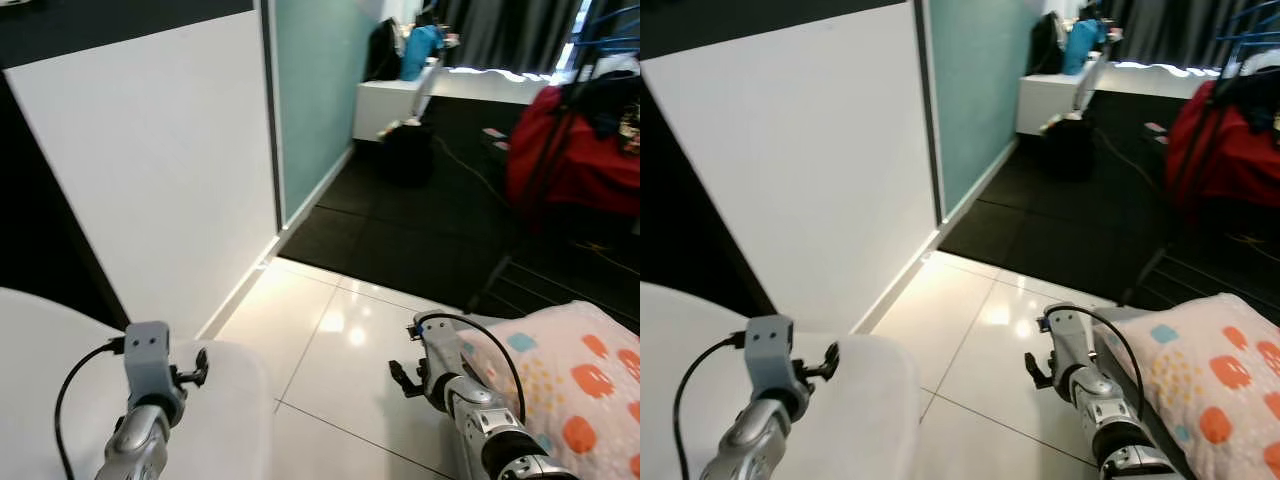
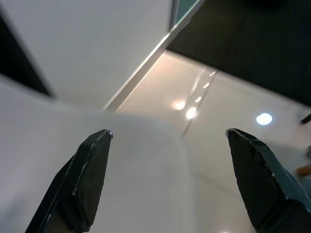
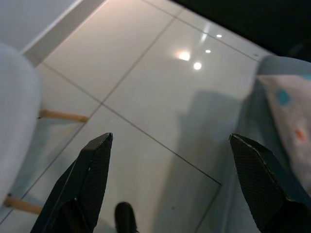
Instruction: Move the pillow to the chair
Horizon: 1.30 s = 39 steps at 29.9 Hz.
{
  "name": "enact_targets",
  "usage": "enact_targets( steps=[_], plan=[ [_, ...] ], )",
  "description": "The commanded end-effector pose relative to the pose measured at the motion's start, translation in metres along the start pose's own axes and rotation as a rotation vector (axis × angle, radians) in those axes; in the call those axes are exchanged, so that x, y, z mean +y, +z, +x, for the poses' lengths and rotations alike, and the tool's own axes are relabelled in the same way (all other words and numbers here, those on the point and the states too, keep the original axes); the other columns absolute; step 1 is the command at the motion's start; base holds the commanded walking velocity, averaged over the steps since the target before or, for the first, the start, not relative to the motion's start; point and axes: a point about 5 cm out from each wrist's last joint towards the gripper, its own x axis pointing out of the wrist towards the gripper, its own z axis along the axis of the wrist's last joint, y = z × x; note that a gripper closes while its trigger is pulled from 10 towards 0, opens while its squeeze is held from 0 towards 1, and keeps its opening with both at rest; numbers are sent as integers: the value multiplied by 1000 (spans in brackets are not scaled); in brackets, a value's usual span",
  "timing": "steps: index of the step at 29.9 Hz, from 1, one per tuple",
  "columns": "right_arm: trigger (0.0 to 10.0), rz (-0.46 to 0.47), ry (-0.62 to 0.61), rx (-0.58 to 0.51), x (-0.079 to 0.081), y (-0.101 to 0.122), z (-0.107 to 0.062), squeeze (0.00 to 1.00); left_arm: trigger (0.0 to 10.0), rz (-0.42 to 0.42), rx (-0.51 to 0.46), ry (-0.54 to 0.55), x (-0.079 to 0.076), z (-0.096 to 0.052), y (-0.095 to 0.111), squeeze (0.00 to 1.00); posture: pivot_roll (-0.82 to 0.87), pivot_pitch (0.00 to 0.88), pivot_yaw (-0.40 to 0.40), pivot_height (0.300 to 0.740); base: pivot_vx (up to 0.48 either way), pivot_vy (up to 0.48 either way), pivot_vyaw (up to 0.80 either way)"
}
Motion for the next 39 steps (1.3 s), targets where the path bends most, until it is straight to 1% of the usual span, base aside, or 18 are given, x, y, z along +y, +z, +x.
enact_targets(
  steps=[1,2,3,4,5,7,8,9,10,13,14,15,18,23,28,35,37,39],
  plan=[
    [10000,13,16,-16,7,2,2,0,10000,1,26,34,10,-3,-8,0,-140,0,11,740,0,0,0],
    [10000,44,22,-49,7,8,3,0,10000,-8,18,38,12,-2,-6,0,-132,0,9,740,0,0,0],
    [10000,44,22,-49,7,8,3,0,10000,-8,18,38,12,-2,-6,0,-132,0,9,740,0,0,0],
    [10000,68,24,-95,4,19,3,0,10000,-10,13,41,13,-1,-4,0,-129,0,11,740,0,0,0],
    [10000,68,24,-95,4,19,3,0,10000,-10,13,41,13,-1,-4,0,-129,0,11,740,0,0,0],
    [10000,121,47,-214,-2,50,2,0,10000,-11,6,43,14,-2,-3,0,-129,0,2,740,0,0,0],
    [10000,121,47,-214,-2,50,2,0,10000,-11,6,43,14,-2,-3,0,-129,0,2,740,0,0,0],
    [10000,110,52,-255,-6,66,2,0,10000,-14,6,45,15,-3,-5,0,-129,0,-1,740,0,0,0],
    [10000,103,50,-257,-7,67,2,0,10000,-15,7,45,15,-3,-6,0,-129,0,-1,740,0,0,0],
    [10000,98,51,-257,-7,68,2,0,10000,-16,8,47,15,-2,-7,0,-129,0,-1,740,0,0,0],
    [10000,97,47,-241,-6,65,3,0,10000,-14,12,47,15,-2,-8,0,-127,0,-4,740,0,0,0],
    [10000,93,39,-206,-3,56,4,0,10000,-12,16,46,16,-1,-10,0,-125,0,-6,740,0,0,0],
    [10000,89,44,-171,0,44,4,0,10000,-12,15,45,15,0,-10,0,-128,0,-2,740,0,0,0],
    [10000,87,53,-149,2,37,5,0,10000,-15,17,44,15,0,-11,0,-132,0,-2,740,0,0,0],
    [10000,95,61,-133,3,29,4,0,10000,-10,15,30,13,3,-10,0,-141,0,5,740,0,0,-753],
    [10000,93,57,-136,2,30,4,0,10000,-12,8,28,11,5,-9,0,-156,0,-1,740,0,0,-751],
    [10000,93,56,-165,-2,40,4,0,10000,-16,3,25,10,5,-9,0,-167,0,-9,740,0,0,-750],
    [10000,85,53,-173,-4,45,4,0,10000,-19,1,22,9,6,-10,0,-167,0,-12,740,0,0,-750]
  ],
)
